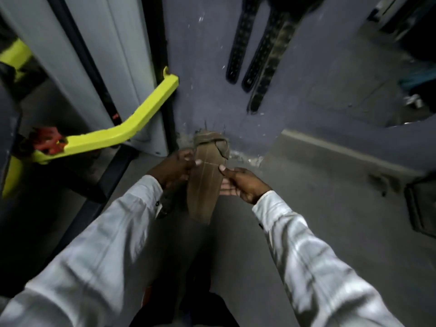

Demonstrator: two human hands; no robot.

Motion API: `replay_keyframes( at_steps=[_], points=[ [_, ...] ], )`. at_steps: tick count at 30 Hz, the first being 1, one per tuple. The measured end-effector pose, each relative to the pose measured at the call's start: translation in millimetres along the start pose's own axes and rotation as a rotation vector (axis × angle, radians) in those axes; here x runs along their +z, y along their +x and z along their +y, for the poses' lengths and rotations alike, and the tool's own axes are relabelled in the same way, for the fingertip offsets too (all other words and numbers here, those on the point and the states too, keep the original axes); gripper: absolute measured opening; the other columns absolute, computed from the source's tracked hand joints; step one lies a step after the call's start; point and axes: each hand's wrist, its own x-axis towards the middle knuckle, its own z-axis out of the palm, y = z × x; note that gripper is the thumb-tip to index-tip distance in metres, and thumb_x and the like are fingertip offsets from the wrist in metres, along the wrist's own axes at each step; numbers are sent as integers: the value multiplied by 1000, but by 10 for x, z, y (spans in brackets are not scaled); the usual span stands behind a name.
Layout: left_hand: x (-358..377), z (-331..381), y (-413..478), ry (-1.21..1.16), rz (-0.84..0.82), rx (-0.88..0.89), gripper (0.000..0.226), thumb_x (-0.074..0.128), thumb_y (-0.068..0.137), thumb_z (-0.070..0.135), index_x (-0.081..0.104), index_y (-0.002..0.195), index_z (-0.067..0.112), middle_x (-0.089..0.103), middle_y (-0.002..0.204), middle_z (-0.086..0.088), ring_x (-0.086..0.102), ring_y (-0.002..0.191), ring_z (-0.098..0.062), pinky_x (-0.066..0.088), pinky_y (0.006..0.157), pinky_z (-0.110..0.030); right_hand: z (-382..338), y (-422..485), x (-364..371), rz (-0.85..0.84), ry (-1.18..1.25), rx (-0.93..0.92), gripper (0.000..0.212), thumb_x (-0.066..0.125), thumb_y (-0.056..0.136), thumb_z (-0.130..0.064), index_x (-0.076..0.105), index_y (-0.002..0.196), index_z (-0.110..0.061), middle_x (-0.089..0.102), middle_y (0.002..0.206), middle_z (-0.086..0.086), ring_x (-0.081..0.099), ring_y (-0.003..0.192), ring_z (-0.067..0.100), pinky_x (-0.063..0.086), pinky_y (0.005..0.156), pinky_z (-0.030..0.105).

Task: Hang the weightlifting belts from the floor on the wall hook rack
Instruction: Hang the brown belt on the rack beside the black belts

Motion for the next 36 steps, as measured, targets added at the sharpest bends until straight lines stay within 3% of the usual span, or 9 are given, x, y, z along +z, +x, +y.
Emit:
replay_keyframes(
  at_steps=[4,9,15,21,24,28,31,33,36],
  points=[
    [277,670,-14,44,8,187,11,56,99,13,63,105,18,73,84,11,68,77,-4,54,67,-27,-627,-338,-189,47,-61,-220,13,54,100,-13,60,111,-15,71,90,0,69,78,13,61,65,31],
    [509,1509,-59,18,62,411,28,51,100,2,57,125,11,73,97,2,71,83,-3,58,71,-23,-1447,-713,-347,112,-180,-457,26,55,99,-9,61,119,-23,67,99,0,68,87,11,58,73,34],
    [707,2495,-134,26,83,648,22,51,100,1,58,120,6,75,89,7,71,78,-1,56,68,-19,-2334,-1207,-369,210,-233,-674,21,54,100,-11,61,114,-26,68,91,-7,67,83,8,53,75,34],
    [882,3346,-324,2,123,861,40,56,98,15,50,138,14,67,127,-6,65,117,-18,52,102,-44,-3175,-1779,-296,309,-297,-876,23,57,97,-11,61,117,-24,68,92,-5,65,85,14,54,75,37],
    [1003,3725,-385,-106,213,973,32,55,97,10,56,129,12,69,121,-10,67,112,-23,55,97,-45,-3580,-2026,-249,344,-278,-986,31,62,95,-13,57,124,-20,69,104,7,69,95,22,57,82,43],
    [1112,4196,-413,-189,232,1055,34,54,95,0,55,129,2,69,120,-17,67,108,-23,55,94,-39,-3912,-2167,-162,435,-405,-983,27,62,94,-35,61,118,-23,71,112,2,68,107,24,56,93,50],
    [1135,4446,-392,-200,261,1107,39,55,93,-5,55,131,0,67,124,-19,65,113,-24,52,100,-42,-4043,-2127,-72,654,-485,-1056,22,60,89,-46,66,98,-27,73,101,1,69,99,25,54,93,51],
    [1153,4586,-390,-220,305,1120,37,57,93,-3,56,130,-1,67,124,-18,65,115,-27,52,102,-43,-4143,-2109,-14,873,-578,-1121,18,57,90,-45,62,89,-28,71,95,-3,66,92,22,53,86,39],
    [1132,4732,-367,-249,350,1125,34,60,93,1,60,127,2,69,121,-14,65,115,-29,51,102,-50,-4183,-2165,79,1036,-678,-1178,21,52,97,-44,61,98,-25,69,97,0,58,85,19,41,76,30]
  ],
)
